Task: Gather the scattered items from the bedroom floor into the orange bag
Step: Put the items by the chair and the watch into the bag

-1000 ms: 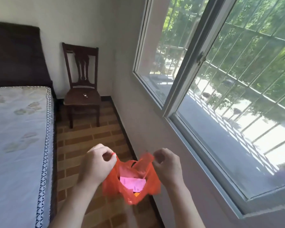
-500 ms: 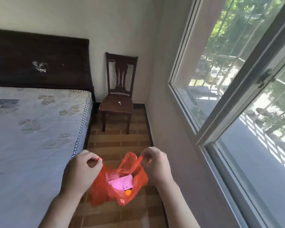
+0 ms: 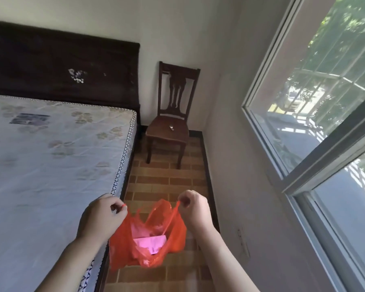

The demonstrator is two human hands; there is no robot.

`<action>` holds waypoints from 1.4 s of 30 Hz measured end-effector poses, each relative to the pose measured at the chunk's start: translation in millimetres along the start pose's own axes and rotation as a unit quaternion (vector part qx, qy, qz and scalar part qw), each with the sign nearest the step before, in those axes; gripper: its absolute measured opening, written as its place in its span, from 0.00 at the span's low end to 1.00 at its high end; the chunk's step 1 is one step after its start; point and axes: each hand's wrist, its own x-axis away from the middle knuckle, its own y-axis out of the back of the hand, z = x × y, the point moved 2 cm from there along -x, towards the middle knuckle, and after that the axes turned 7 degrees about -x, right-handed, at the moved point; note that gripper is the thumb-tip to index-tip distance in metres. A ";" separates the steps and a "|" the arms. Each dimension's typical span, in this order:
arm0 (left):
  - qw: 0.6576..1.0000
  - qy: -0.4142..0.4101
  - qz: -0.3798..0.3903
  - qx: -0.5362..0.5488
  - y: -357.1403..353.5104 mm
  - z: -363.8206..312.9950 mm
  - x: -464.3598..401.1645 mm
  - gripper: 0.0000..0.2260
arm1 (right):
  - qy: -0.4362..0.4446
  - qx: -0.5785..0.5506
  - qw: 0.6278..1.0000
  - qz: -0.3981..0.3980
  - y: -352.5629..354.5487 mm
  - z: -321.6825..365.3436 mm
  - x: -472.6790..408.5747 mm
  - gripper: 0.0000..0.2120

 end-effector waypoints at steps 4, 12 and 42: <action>0.999 0.008 0.031 -0.014 -13.7 30.3 0.8 0.12 | -0.035 0.003 0.999 0.013 -28.8 -18.7 -1.3 0.09; 0.993 0.074 0.077 -0.046 -83.7 86.7 -1.7 0.09 | -0.064 0.005 0.996 0.057 -96.6 -102.2 -14.1 0.08; 0.996 0.036 0.074 -0.043 -374.5 235.6 -30.8 0.11 | -0.063 -0.018 0.992 0.107 -319.7 -352.4 -27.5 0.10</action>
